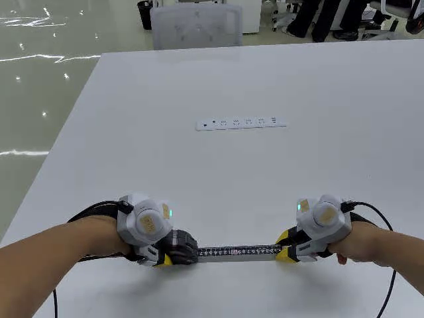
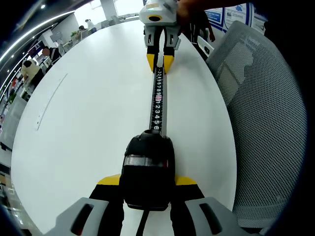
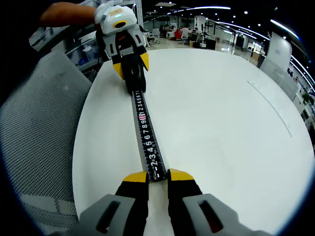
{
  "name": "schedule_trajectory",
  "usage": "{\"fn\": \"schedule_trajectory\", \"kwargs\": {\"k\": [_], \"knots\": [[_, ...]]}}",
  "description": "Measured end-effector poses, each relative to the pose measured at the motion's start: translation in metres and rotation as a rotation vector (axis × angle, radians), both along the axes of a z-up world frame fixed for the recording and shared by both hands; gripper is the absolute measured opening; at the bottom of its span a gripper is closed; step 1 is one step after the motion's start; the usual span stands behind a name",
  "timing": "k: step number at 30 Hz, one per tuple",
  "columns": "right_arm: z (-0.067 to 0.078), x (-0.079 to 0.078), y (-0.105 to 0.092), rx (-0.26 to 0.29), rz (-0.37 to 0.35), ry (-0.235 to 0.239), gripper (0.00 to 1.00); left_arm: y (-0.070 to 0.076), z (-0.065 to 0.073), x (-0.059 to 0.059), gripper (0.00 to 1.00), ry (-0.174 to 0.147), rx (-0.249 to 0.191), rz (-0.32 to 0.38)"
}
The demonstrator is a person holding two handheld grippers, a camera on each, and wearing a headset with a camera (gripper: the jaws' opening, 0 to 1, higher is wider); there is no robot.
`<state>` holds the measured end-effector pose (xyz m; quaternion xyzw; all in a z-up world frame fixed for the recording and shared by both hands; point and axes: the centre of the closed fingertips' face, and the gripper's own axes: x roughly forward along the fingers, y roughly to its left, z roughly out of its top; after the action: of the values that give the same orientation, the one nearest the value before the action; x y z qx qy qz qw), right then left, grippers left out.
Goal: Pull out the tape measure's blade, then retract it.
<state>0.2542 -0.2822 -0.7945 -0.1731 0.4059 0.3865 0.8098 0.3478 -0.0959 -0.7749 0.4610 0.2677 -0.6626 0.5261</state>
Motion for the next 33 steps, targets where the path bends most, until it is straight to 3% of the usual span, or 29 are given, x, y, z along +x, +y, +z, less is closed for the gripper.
{"fn": "schedule_trajectory", "kwargs": {"k": [33], "knots": [[-0.001,-0.01,-0.023,-0.014,-0.02,0.019,0.12,0.0,0.0,0.0,0.34,0.005,-0.003,0.008]]}}
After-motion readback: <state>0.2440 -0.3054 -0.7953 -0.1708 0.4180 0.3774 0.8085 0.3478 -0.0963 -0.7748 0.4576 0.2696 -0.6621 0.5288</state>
